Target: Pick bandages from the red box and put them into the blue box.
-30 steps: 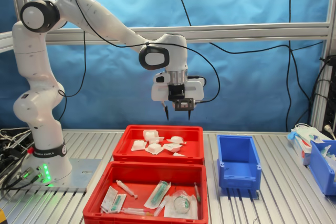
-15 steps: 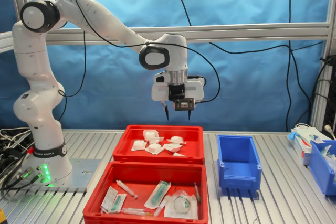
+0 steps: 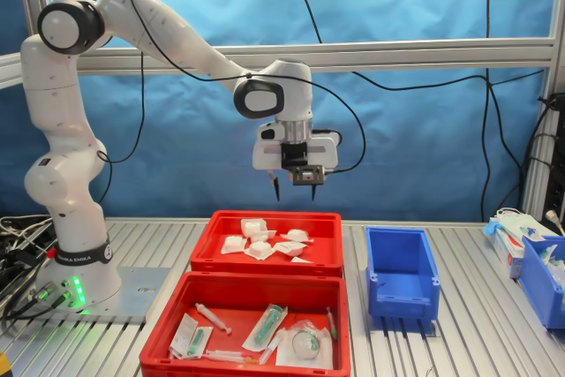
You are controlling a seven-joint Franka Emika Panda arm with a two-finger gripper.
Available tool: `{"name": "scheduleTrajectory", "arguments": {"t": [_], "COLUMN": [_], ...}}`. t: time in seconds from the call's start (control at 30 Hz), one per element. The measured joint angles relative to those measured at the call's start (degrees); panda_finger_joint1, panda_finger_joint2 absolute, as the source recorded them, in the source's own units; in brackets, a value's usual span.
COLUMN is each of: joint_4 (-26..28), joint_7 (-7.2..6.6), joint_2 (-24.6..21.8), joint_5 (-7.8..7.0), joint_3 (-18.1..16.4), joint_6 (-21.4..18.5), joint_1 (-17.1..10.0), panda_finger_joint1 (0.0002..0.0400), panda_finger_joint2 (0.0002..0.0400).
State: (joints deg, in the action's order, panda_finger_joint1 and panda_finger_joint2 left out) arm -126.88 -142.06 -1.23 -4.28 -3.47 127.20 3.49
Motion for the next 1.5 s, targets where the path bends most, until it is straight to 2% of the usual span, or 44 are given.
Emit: {"name": "scheduleTrajectory", "arguments": {"t": [0.07, 0.27, 0.3, 0.4, 0.57, 0.7, 0.87, 1.13, 1.5], "joint_4": [-0.2, -0.5, -0.5, -0.5, -0.6, -0.7, -0.8, -0.9, -0.9], "joint_7": [-0.09, -2.20, -3.11, -4.65, -5.78, -6.88, -7.62, -8.17, -8.72], "joint_2": [0.2, 1.9, 2.8, 5.0, 7.8, 12.2, 16.2, 20.1, 22.2], "joint_5": [0.00, 0.00, 0.00, 0.00, 0.00, 0.00, 0.00, 0.00, 0.00], "joint_3": [-0.1, -0.2, -0.2, -0.3, -0.4, -0.5, -0.6, -0.6, -0.6], "joint_6": [0.1, 2.9, 4.2, 6.9, 9.8, 13.6, 16.5, 18.7, 22.4], "joint_1": [0.9, 3.1, 3.6, 4.7, 5.6, 6.7, 7.4, 8.6, 10.6], "panda_finger_joint1": [0.0400, 0.0400, 0.0400, 0.0400, 0.0400, 0.0400, 0.0400, 0.0400, 0.0400], "panda_finger_joint2": [0.0400, 0.0400, 0.0400, 0.0400, 0.0400, 0.0400, 0.0400, 0.0400, 0.0400]}}
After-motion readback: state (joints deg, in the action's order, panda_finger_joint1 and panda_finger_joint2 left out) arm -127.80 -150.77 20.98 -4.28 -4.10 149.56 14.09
